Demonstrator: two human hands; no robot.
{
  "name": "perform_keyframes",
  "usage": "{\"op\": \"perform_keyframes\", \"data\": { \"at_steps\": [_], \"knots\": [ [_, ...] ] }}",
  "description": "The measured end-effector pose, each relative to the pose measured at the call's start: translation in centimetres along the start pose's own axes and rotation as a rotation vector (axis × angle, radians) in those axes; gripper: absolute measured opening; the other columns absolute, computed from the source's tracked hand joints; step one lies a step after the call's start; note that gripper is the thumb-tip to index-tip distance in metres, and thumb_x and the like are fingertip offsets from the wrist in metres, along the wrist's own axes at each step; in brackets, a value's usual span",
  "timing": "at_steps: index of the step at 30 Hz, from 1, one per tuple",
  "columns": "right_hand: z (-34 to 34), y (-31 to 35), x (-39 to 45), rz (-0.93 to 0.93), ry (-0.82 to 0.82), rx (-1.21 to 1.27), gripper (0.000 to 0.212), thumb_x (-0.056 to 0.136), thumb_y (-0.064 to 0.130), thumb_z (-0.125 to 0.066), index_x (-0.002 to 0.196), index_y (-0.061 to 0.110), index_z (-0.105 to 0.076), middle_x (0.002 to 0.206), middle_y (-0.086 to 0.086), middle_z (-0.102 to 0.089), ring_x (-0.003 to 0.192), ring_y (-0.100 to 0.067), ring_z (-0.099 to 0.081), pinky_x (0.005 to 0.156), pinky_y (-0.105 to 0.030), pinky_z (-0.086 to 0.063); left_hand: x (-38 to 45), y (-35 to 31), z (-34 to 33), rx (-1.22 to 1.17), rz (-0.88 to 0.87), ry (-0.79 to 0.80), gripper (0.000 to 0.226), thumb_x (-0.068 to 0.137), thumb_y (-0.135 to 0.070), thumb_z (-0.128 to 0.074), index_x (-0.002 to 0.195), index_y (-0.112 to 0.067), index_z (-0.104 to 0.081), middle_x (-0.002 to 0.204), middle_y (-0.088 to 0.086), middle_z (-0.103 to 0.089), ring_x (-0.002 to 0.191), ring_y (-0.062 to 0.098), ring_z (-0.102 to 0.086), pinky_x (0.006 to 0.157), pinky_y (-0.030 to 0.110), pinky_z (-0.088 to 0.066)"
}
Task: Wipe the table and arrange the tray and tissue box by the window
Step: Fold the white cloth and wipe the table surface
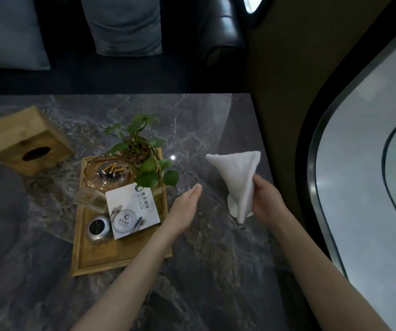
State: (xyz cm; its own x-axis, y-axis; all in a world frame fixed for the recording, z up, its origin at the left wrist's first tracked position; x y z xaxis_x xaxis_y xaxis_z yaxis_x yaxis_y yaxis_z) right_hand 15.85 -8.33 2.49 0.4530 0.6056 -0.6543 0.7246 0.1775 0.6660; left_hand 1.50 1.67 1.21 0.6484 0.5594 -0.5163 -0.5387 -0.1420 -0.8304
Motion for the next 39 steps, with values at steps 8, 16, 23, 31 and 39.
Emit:
{"op": "perform_keyframes", "data": {
  "at_steps": [8,16,23,31,39],
  "knots": [
    [-1.4,-1.8,-4.6,-0.058,0.284,0.405,0.057,0.078,0.056,-0.049,0.110,0.013,-0.067,0.120,-0.011,-0.065,0.111,-0.027,-0.060,0.101,-0.042,-0.039,-1.0,-1.1,0.6,-0.412,0.013,0.068,0.081,0.069,-0.065,-0.057,0.130,-0.014,-0.046,0.138,0.006,-0.050,0.127,0.024,-0.044,0.106,0.044,-0.035],
    [-5.7,-5.1,-8.3,-0.073,0.384,0.375,0.061,0.059,0.045,-0.079,0.109,0.015,-0.062,0.096,-0.005,-0.073,0.085,-0.022,-0.070,0.073,-0.032,-0.057,-5.4,2.2,2.9,-1.039,0.055,0.474,0.056,0.050,-0.031,-0.087,0.098,-0.013,-0.066,0.090,0.005,-0.072,0.085,0.021,-0.069,0.072,0.035,-0.058],
    [-11.9,-10.2,-9.6,-0.092,0.296,0.324,0.044,0.082,0.044,-0.048,0.086,0.011,-0.076,0.088,-0.011,-0.075,0.077,-0.027,-0.071,0.062,-0.037,-0.059,-10.5,5.9,11.9,-0.792,0.083,0.317,0.043,0.075,-0.016,-0.062,0.117,-0.014,-0.056,0.105,0.007,-0.071,0.093,0.022,-0.068,0.080,0.036,-0.057],
    [-21.4,-16.8,-9.1,-0.223,0.291,0.073,0.034,0.089,0.032,-0.046,0.106,0.009,-0.063,0.098,-0.017,-0.073,0.084,-0.031,-0.070,0.080,-0.045,-0.048,-15.2,8.4,23.5,-0.569,-0.109,0.059,0.053,0.073,-0.014,-0.068,0.123,-0.017,-0.052,0.114,0.010,-0.068,0.098,0.029,-0.067,0.082,0.040,-0.056],
    [-29.4,-19.4,-6.4,0.012,0.297,-0.556,0.029,0.090,0.012,-0.047,0.116,0.022,-0.051,0.108,-0.001,-0.063,0.100,-0.021,-0.061,0.084,-0.038,-0.053,-16.7,12.6,32.3,-0.455,-0.126,-0.187,0.050,0.068,-0.023,-0.075,0.113,-0.031,-0.057,0.113,0.001,-0.068,0.099,0.024,-0.067,0.080,0.038,-0.055]
  ]
}}
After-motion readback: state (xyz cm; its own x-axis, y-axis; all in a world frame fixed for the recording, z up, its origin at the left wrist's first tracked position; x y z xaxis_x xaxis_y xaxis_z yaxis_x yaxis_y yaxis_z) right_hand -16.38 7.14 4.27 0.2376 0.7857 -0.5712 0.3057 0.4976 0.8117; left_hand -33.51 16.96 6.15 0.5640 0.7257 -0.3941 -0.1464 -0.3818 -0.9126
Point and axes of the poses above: each hand's wrist, its own x-axis towards the middle knuckle, its own z-axis out of the back of the hand, y = z × x, the point moved 4 cm from there along x, towards the middle knuckle
